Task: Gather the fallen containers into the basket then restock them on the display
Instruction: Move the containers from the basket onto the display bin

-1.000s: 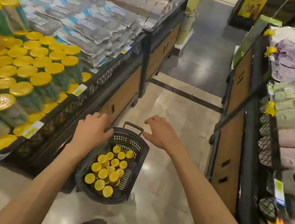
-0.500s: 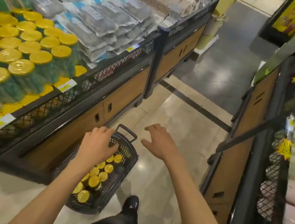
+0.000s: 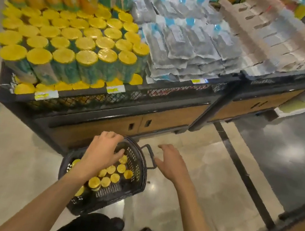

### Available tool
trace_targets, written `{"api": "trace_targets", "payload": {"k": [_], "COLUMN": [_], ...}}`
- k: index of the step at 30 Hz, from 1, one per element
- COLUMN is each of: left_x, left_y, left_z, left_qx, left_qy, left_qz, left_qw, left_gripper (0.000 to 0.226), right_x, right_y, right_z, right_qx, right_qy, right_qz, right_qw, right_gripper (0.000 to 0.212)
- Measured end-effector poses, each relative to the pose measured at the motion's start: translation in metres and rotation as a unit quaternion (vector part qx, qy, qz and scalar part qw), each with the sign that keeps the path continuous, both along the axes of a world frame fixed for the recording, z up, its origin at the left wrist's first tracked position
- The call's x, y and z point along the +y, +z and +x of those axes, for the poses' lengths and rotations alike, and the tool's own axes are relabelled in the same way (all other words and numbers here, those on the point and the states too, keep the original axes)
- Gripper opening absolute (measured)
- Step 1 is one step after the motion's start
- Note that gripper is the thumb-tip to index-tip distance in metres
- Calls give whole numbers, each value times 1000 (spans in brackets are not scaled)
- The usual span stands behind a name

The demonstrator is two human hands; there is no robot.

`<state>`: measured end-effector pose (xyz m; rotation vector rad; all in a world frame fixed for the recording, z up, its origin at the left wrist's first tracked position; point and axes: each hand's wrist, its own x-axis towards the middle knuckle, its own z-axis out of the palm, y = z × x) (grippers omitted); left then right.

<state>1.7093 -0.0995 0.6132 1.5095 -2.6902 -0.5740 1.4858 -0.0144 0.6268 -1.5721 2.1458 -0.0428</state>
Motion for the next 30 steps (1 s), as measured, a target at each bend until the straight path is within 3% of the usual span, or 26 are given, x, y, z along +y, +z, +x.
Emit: {"api": "trace_targets", "payload": {"k": [9,18,21,24,27,30], "left_x": [2,48,69,85,93,98], "left_y": [-15,-33,-44,-55,-70,-99], "left_z": [-7,-22,-25,-26,-26,-19], "left_qx": [-9,-20,-13,-13,6,20], "left_qy": [187,418,465,494,507,518], "left_qz": [38,63,94,109,118,123], "left_qw": [982,906,880,863,854,846], "left_gripper": [47,45,52,42,31,34], "right_x": [-96,-159,-161,-158,-158,-158], "right_y": [-26,-57,-70,-85,-104,-131], "right_z": [-13,-14,-11,-3,9,21], "right_qx": [3,38,47,45,56,61], "right_qy": [208,465,502,523,526,530], "right_qz": [25,59,87,108,118,113], "right_qw": [978,882,859,844,840,838], "right_gripper": [53,52,49,50,52,51]}}
